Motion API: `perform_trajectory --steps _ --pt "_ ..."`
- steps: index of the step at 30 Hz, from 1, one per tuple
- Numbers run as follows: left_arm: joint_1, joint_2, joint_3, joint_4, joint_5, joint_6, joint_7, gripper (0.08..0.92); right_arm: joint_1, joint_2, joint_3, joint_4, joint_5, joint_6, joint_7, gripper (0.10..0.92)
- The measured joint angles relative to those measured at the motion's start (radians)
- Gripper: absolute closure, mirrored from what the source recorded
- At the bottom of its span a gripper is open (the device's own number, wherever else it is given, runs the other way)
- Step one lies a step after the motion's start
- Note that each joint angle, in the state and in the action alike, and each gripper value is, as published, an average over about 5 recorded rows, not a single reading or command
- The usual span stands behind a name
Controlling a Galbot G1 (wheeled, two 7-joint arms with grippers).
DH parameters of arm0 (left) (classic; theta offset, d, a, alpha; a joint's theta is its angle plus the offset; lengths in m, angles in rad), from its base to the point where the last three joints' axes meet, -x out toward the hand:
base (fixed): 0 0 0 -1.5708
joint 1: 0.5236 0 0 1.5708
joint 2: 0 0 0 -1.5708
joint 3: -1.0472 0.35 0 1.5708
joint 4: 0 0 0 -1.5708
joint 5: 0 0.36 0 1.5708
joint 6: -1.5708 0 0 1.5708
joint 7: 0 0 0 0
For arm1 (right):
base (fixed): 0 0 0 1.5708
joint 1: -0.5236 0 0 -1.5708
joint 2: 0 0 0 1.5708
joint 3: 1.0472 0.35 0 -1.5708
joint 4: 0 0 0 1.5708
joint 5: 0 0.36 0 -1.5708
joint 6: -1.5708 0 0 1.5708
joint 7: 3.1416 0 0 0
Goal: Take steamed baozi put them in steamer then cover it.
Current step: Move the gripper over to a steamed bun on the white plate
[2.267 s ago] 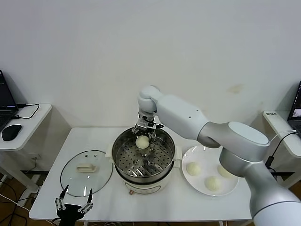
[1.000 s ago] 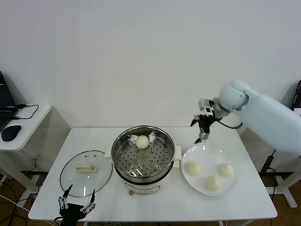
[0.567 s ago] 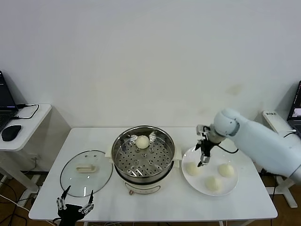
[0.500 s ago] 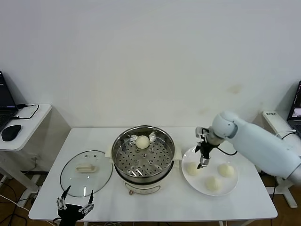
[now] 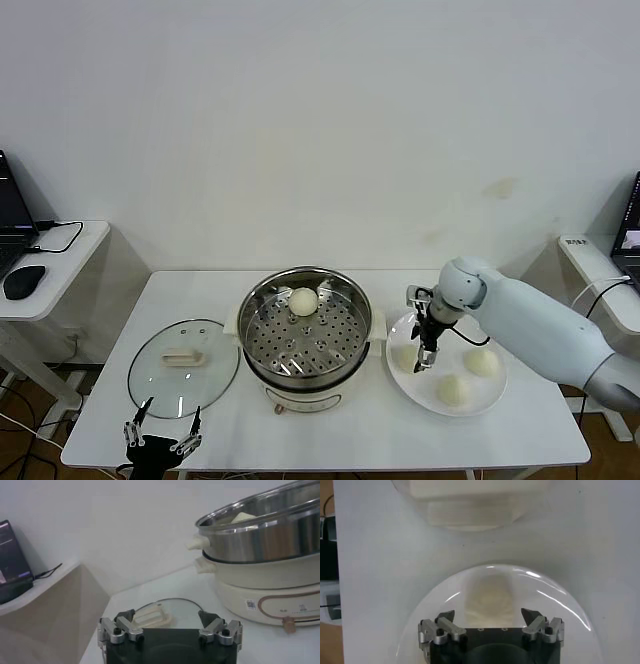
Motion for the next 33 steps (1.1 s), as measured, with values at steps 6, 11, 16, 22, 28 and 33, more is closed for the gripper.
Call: perform_trajectory --steps 6,11,16,22,28,33 --pt "0.003 0.001 -0.002 0.003 0.0 0.0 0.0 0.177 -0.013 0.013 0.011 -0.018 -0.01 0.002 0.012 0.203" --pt "0.004 0.0 -0.002 0.003 0.0 0.0 0.0 0.177 -0.019 0.015 0.015 -0.028 -0.019 0.006 0.019 0.203" --pt "0.004 -0.001 0.0 0.006 0.001 0.0 0.0 0.177 -0.025 0.021 0.02 -0.041 -0.02 0.011 0.024 0.203" --pt "0.005 -0.002 0.001 0.007 0.001 0.0 0.0 0.177 -0.026 0.028 0.026 -0.055 -0.015 0.014 0.035 0.214" --pt "0.005 -0.002 0.0 0.01 0.001 -0.001 -0.001 0.177 -0.026 0.025 0.027 -0.062 -0.008 0.02 0.041 0.362" --pt "0.002 -0.002 0.001 0.01 0.002 -0.001 0.0 0.177 -0.023 0.018 0.034 -0.059 -0.002 0.022 0.038 0.464"
